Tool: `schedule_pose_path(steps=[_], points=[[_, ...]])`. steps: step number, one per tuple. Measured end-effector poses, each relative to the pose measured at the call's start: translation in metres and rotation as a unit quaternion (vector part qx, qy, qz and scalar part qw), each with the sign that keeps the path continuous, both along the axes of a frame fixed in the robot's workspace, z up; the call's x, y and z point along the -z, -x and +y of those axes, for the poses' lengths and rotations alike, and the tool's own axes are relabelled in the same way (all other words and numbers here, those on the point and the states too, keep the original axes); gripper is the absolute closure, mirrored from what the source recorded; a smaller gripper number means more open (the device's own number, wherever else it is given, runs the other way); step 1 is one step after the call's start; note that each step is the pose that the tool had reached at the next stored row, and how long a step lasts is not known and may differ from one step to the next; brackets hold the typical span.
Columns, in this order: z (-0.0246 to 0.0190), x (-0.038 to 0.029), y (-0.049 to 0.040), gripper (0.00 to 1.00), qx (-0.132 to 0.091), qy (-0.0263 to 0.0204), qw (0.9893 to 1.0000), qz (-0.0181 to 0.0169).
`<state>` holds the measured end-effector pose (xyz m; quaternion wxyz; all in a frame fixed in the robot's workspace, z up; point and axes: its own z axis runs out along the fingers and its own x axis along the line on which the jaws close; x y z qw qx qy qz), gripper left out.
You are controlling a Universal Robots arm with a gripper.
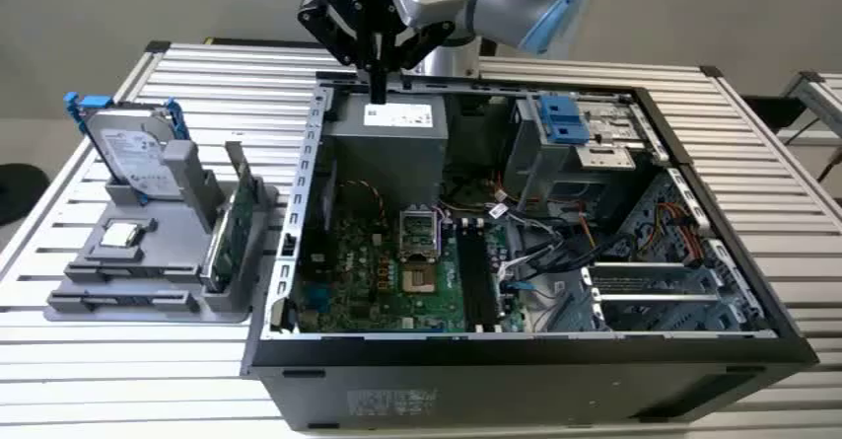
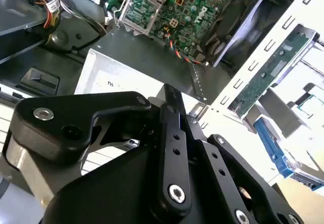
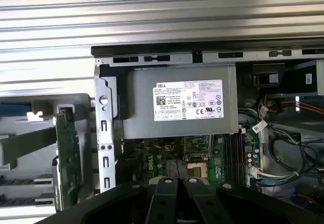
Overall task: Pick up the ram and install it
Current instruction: 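Reach for the ram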
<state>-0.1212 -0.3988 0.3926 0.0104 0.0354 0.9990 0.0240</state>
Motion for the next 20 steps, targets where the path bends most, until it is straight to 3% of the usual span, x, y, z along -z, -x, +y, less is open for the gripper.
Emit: schedule_pose_path(steps=[20], points=[[0.0, -0.0007, 0.0001, 1.0, 0.0, 0.0, 1.0, 0.0001]])
